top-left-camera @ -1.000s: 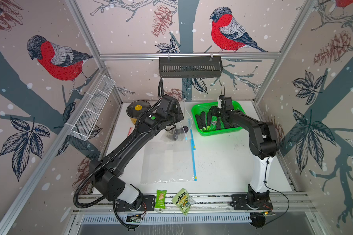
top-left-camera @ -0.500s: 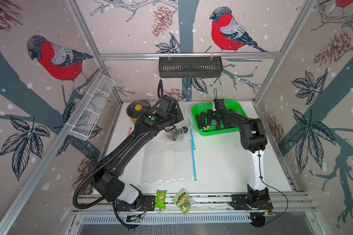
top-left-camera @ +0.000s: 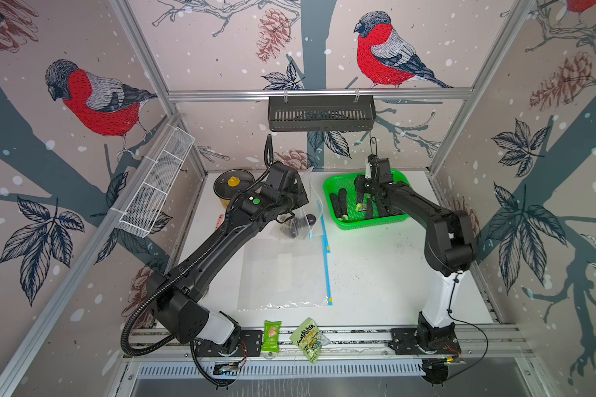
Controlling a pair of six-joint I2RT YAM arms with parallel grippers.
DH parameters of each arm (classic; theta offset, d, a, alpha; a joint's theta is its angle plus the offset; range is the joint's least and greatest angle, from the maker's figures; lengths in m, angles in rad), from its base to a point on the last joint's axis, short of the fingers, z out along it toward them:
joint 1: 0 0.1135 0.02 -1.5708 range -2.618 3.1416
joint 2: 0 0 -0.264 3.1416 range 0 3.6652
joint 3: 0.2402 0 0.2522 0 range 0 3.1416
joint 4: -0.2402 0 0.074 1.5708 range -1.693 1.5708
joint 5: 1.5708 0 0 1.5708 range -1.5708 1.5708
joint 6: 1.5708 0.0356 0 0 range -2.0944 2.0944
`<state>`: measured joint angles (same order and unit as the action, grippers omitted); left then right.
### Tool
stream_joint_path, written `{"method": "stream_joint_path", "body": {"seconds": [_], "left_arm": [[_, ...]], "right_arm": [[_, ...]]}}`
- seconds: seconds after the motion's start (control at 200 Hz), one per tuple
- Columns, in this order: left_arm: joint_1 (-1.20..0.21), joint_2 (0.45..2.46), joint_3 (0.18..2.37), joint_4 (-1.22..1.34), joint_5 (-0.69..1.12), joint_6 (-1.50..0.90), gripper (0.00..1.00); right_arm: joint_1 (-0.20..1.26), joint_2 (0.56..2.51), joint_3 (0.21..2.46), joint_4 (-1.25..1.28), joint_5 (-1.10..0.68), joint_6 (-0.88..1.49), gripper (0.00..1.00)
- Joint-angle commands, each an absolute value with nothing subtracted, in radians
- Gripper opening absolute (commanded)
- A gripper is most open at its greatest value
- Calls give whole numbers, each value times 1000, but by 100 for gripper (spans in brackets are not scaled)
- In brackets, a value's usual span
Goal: Place the eggplant in a zip-top bag and seal the zipper
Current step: Pick up the eggplant from the basket, then place the eggplant in the zipper food storage bag.
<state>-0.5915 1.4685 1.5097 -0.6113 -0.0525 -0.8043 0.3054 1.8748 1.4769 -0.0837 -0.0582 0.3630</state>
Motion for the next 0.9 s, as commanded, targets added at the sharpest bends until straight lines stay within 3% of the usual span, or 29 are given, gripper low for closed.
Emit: {"method": "stream_joint_path", "body": {"seconds": [0.0, 0.165, 0.345, 0.5, 0.896], "left_arm": [[-589, 1465, 1509, -557, -44, -800, 0], [-589, 1470, 1517, -553, -35, -802, 0], [-589, 1471, 1515, -539, -13, -810, 0], [-589, 1468, 1513, -534, -2, -817, 0], [-589, 1448, 1494, -525, -4, -830, 0]], "right_arm": [[339, 1711, 1370, 92, -86, 385, 31], [477, 1480, 1226, 272, -23, 406, 31], [665, 1390, 1156, 482, 89, 353, 31], [767, 1448, 1175, 594, 181, 260, 31], [780, 1629, 1244, 681, 176, 265, 31]]}}
